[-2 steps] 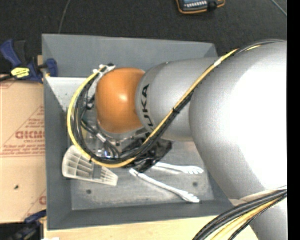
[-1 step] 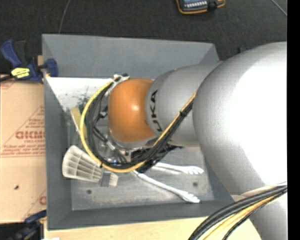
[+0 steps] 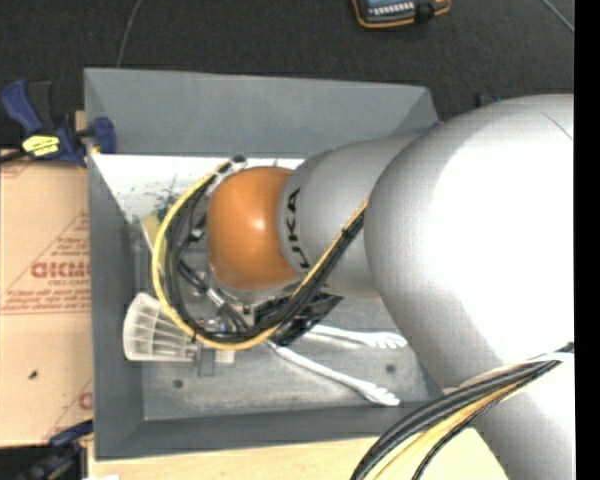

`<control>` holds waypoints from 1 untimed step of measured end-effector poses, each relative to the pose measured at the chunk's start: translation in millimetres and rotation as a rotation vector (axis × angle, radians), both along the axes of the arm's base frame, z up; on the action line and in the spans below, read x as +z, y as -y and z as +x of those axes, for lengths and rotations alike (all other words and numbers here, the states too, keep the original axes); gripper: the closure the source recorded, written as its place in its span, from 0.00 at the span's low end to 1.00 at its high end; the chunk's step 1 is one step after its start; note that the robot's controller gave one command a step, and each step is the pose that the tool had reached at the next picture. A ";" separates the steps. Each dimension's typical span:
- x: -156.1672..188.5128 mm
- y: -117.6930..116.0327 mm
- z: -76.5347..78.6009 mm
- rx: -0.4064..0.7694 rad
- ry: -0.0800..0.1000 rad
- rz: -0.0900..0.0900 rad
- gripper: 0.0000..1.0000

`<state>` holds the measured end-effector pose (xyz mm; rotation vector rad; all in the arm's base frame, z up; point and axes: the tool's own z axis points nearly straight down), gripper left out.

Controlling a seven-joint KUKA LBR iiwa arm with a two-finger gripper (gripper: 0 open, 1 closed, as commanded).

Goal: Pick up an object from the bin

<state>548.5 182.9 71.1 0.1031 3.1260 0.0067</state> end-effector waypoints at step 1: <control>0.0 -12.7 1.5 -0.351 -0.014 -0.014 1.00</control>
Offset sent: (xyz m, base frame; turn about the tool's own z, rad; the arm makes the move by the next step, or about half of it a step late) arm 0.0000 0.0000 0.0000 0.0000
